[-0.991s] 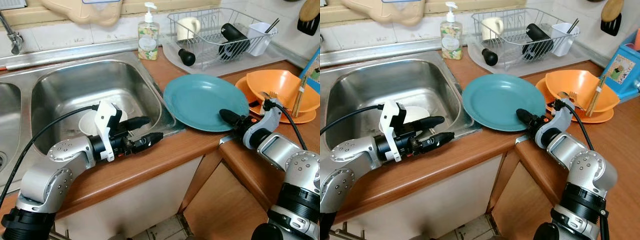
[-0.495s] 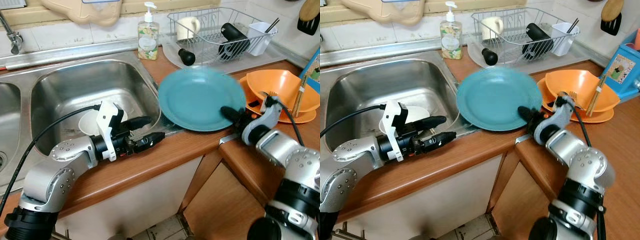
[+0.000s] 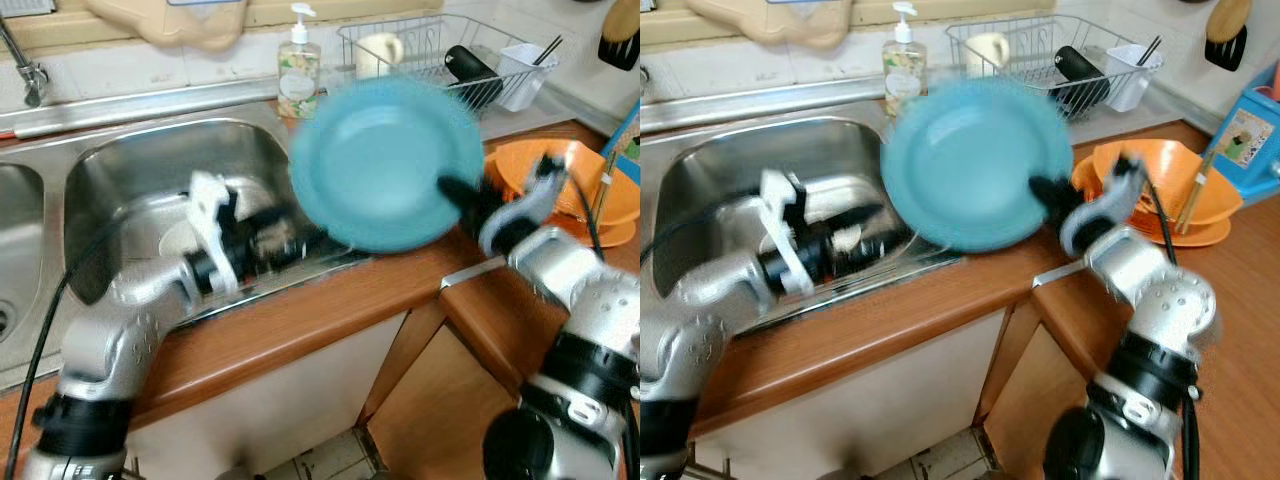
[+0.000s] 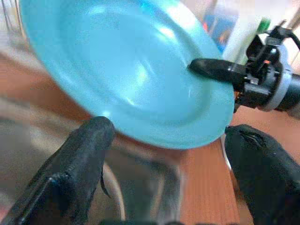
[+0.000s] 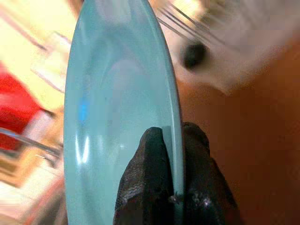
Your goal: Kitchen organization
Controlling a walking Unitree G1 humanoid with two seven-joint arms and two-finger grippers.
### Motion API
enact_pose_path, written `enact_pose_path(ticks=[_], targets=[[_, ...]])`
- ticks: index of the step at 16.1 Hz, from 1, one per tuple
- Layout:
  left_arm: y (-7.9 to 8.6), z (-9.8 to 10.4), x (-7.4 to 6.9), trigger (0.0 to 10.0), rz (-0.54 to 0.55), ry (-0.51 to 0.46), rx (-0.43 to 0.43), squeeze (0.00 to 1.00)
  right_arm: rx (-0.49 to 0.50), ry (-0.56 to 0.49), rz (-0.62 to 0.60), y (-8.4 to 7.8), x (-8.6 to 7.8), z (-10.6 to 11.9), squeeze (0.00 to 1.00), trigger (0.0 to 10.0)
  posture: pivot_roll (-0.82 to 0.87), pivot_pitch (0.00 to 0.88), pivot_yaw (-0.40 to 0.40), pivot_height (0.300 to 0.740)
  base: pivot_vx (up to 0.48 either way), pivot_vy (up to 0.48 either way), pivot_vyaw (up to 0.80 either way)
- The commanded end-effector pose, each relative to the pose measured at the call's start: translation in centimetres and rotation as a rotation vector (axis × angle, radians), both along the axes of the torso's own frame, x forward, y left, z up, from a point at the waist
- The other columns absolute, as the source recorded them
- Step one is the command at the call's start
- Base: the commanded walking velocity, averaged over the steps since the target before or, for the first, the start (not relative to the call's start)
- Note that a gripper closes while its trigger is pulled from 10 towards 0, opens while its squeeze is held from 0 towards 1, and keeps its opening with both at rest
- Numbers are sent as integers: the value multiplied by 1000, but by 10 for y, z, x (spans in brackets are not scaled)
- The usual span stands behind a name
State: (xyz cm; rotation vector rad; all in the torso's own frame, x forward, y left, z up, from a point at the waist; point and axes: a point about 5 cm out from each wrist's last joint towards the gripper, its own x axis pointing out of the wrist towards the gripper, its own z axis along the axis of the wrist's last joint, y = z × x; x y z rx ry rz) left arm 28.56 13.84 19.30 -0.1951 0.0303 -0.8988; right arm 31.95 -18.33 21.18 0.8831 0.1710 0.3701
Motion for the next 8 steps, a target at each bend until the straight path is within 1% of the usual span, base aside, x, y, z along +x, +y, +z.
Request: enact_pose_path(ticks=[1, 2, 3, 4, 5, 6, 7, 8], targets=[[2, 3, 4, 10000, 28, -17, -19, 1000, 36, -140, 12, 0, -2, 25, 0, 0, -186, 0, -29, 740, 0, 0, 0], [2, 4, 10, 10000, 61, -20, -55, 1000, 51, -202, 31, 2, -5, 36, 0, 0, -188, 0, -25, 740, 0, 0, 0], [3, 6, 15, 10000, 89, -18, -105, 929, 55, -251, 57, 4, -7, 44, 0, 0, -190, 0, -22, 740, 0, 0, 0], [6, 11, 24, 10000, 121, 4, -229, 376, 43, -301, 105, 8, -12, 50, 0, 0, -195, 0, -16, 740, 0, 0, 0], [7, 15, 28, 10000, 113, 21, -316, 302, 11, -321, 146, 11, -16, 51, 0, 0, -196, 0, -14, 740, 0, 0, 0], [6, 15, 29, 10000, 89, 32, -354, 86, -1, -329, 169, 14, -18, 51, 0, 0, -197, 0, -13, 740, 0, 0, 0], [4, 15, 28, 10000, 45, 47, -395, 0, -10, -340, 195, 17, -21, 51, 0, 0, -198, 0, -11, 740, 0, 0, 0], [0, 16, 27, 10000, -10, 55, -446, 0, -40, -343, 210, 21, -24, 48, 0, 0, -202, 0, -4, 740, 0, 0, 0]])
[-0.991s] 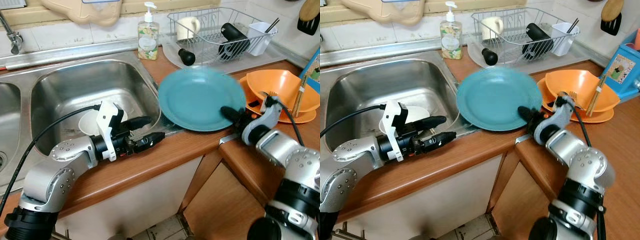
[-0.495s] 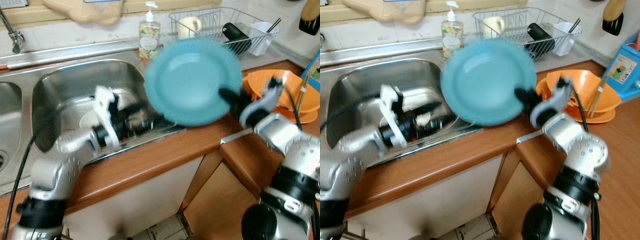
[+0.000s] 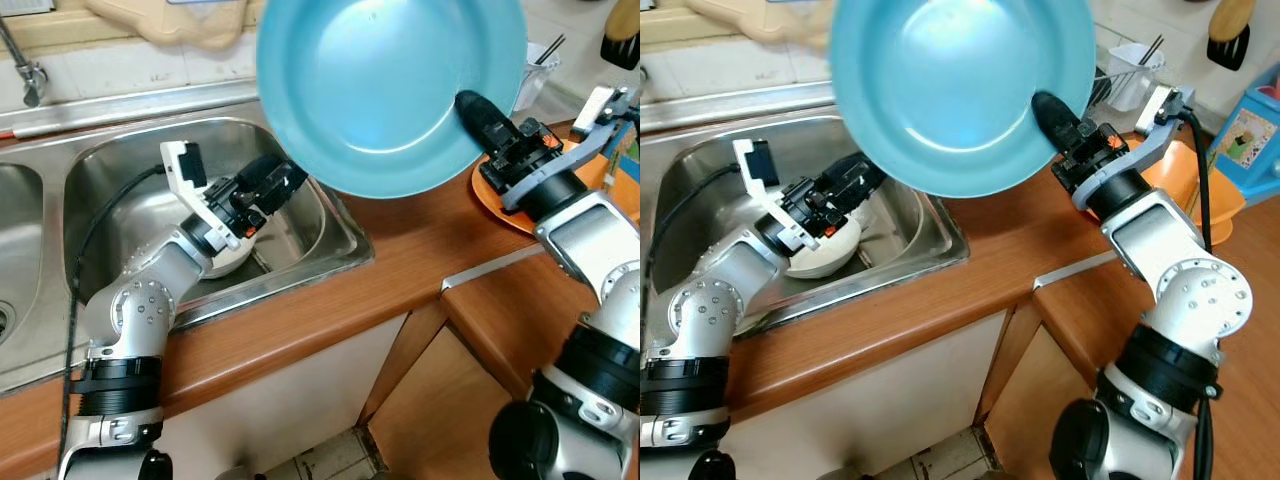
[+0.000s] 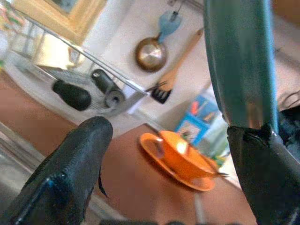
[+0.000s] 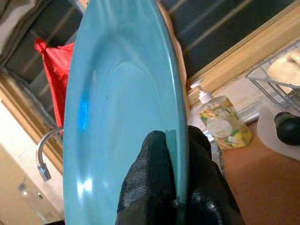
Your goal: Kitchen organization
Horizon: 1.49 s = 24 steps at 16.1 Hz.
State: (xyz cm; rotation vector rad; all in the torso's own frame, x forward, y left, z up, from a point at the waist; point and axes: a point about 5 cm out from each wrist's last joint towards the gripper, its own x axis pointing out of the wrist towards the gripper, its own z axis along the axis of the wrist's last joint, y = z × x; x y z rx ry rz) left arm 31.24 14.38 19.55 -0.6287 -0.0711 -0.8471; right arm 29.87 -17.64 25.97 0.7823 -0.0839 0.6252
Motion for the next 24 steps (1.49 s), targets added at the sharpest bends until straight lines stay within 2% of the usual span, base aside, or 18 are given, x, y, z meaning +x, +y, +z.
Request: enact_pose_path(ticks=[1, 3, 5, 8, 11, 14, 15, 16, 24], targets=[[-7, 14, -1, 10000, -74, -52, -75, 0, -42, -3, 80, 14, -3, -1, 0, 0, -202, 0, -4, 740, 0, 0, 0], [-8, 15, -3, 10000, -111, -55, -99, 0, -34, 6, 29, 10, -1, -3, 0, 0, -205, 0, 2, 740, 0, 0, 0], [-8, 13, -5, 10000, -140, -45, -95, 0, 25, 27, -146, -11, 10, -2, 0, 0, -202, 0, 0, 740, 0, 0, 0], [-6, 12, -6, 10000, -156, -42, -95, 0, 36, 28, -224, -20, 14, -2, 0, 0, -202, 0, 0, 740, 0, 0, 0], [-7, 14, -7, 10000, -166, -42, -104, 0, 3, 18, -167, -10, 11, -6, 0, 0, -197, 0, -4, 740, 0, 0, 0], [-8, 9, -3, 10000, -151, -20, -94, 0, -33, -30, 31, 15, -2, -7, 0, 0, -195, 0, -6, 740, 0, 0, 0], [-8, 9, -3, 8078, -150, -18, -111, 0, -49, -37, 86, 22, -7, -9, 0, 0, -195, 0, -5, 740, 0, 0, 0], [-7, 10, -3, 118, -156, -20, -138, 0, -51, -37, 114, 26, -10, -11, 0, 0, -195, 0, -5, 740, 0, 0, 0], [-7, 11, -6, 0, -170, -25, -165, 0, -48, -12, 93, 24, -6, -16, 0, 0, -193, 0, -8, 740, 0, 0, 0]])
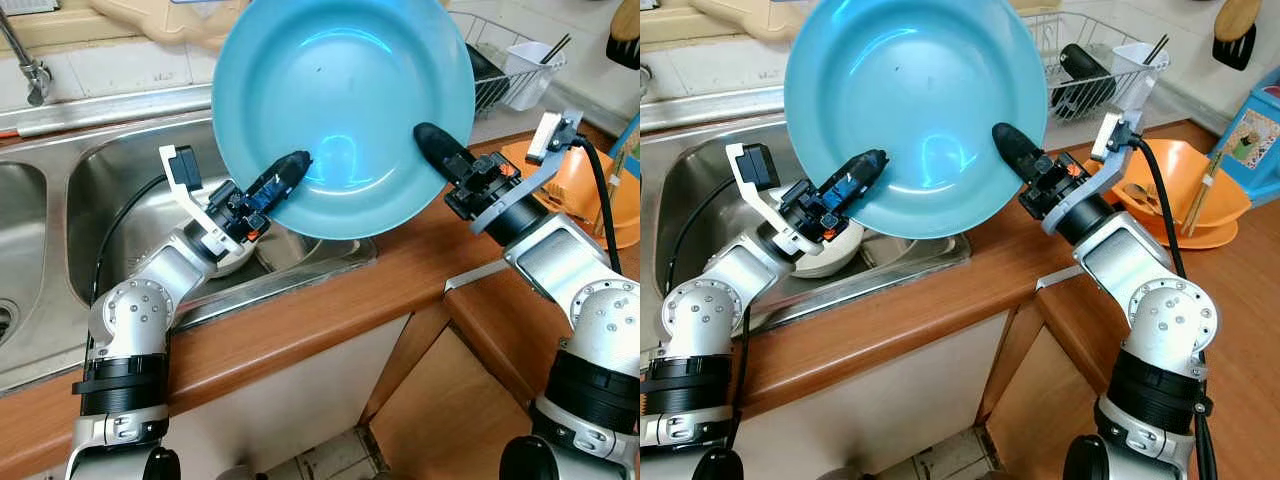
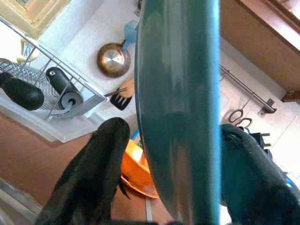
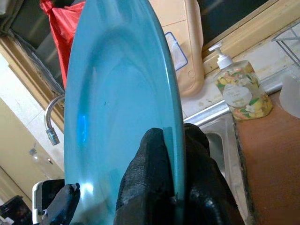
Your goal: Kitchen organization
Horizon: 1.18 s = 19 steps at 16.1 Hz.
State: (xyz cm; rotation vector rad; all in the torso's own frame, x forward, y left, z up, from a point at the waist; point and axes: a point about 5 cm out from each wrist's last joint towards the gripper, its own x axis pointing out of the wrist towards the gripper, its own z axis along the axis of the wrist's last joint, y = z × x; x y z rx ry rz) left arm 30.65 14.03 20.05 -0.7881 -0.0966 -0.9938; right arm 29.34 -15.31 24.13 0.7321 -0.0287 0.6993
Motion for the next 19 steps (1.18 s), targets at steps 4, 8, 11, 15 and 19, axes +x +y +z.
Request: enact_pose_path(ticks=[4, 8, 11, 15, 19], targets=[[-3, 5, 1, 0, -12, -20, -15, 0, 12, -5, -16, -4, 0, 1, 0, 0, -195, 0, -7, 740, 0, 0, 0], [-2, 5, 2, 0, 4, -13, -13, 0, 41, -17, -50, -8, 3, 4, 0, 0, -193, 0, -5, 740, 0, 0, 0], [-1, 5, 4, 0, 18, -5, -17, 0, 54, -45, -55, -8, 3, 9, 0, 0, -192, 0, -2, 740, 0, 0, 0], [0, 3, 7, 0, 33, 7, -5, 0, 58, -55, -62, -7, 3, 10, 0, 0, -191, 0, 0, 740, 0, 0, 0], [0, 4, 9, 0, 55, 7, 6, 0, 38, -54, -66, -6, 2, 8, 0, 7765, -190, 0, 2, 740, 0, 0, 0]])
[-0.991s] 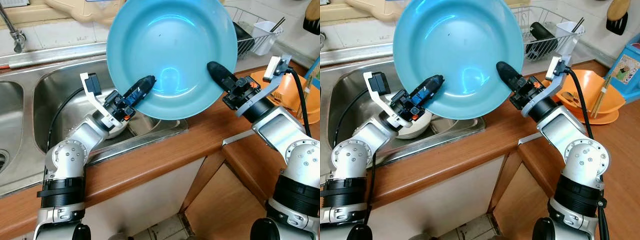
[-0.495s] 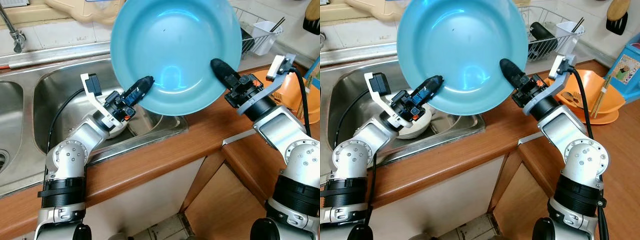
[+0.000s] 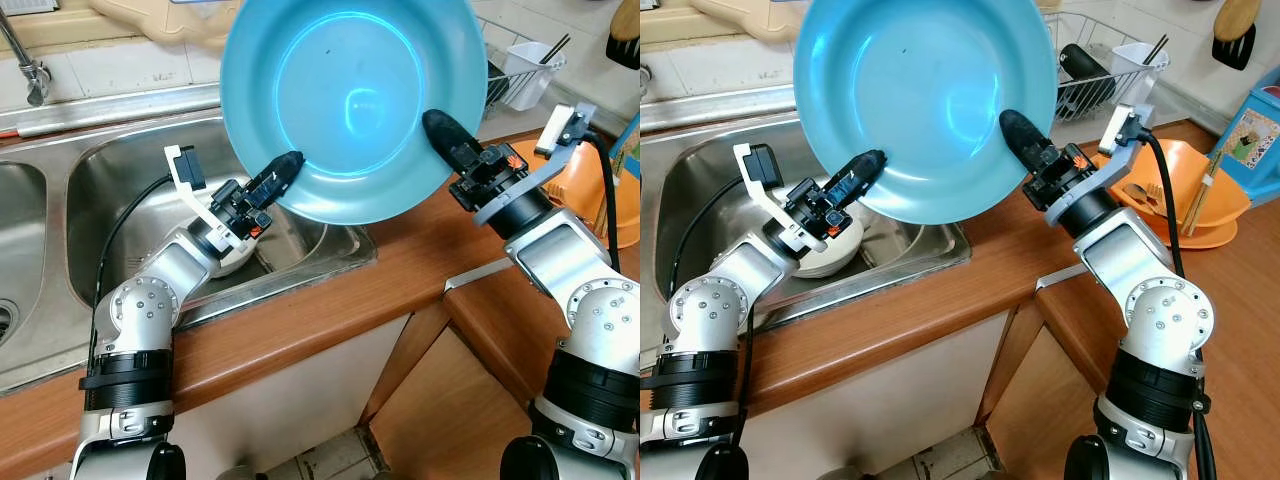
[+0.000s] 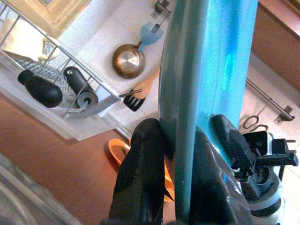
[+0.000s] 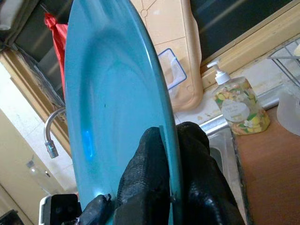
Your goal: Kitchen organization
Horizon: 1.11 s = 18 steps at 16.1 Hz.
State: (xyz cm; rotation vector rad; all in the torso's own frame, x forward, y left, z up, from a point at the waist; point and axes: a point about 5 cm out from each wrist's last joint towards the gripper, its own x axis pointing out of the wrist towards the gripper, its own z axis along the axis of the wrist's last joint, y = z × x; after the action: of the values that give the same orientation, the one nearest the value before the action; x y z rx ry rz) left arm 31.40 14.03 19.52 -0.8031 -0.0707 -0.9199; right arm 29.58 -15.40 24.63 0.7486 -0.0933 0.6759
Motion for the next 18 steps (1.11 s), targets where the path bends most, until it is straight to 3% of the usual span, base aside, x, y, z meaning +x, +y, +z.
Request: enact_pose_path(ticks=[1, 2, 3, 5, 6, 10, 14, 15, 18], targets=[[1, 10, 3, 0, 15, -44, 1, 0, -13, -6, -37, -6, 0, 2, 0, 10000, -190, 0, 2, 740, 0, 0, 0], [3, 11, 4, 0, 41, -42, -4, 0, -16, -3, -37, -6, 0, 2, 976, 10000, -187, 0, 4, 740, 0, 0, 0], [8, 13, 7, 0, 82, -35, -10, 0, -17, 1, -41, -7, 1, 1, 1000, 10000, -184, 0, 5, 740, 0, 0, 0], [20, 15, 12, 0, 164, -17, -5, 0, -87, 26, -89, -9, 3, -5, 980, 10000, -181, 0, 6, 740, 0, 0, 0], [27, 16, 14, 0, 206, -6, 6, 0, -137, 35, -89, -9, 2, -10, 0, 10000, -175, 0, 8, 740, 0, 0, 0], [71, 12, 14, 0, 391, 56, 143, 0, -368, 15, -23, 2, -5, -23, 0, 10000, -172, 0, 10, 740, 0, 0, 0], [102, 2, 11, 0, 529, 166, 309, 0, -497, -9, 12, 9, -8, -31, 0, 10000, -170, 0, 9, 740, 0, 0, 0], [113, -4, 11, 0, 578, 196, 435, 0, -564, -18, 14, 11, -8, -35, 0, 10000, -169, 0, 9, 740, 0, 0, 0], [126, -12, 10, 0, 604, 301, 529, 0, -622, -29, 33, 13, -8, -39, 0, 10000, -169, 0, 8, 740, 0, 0, 0]])
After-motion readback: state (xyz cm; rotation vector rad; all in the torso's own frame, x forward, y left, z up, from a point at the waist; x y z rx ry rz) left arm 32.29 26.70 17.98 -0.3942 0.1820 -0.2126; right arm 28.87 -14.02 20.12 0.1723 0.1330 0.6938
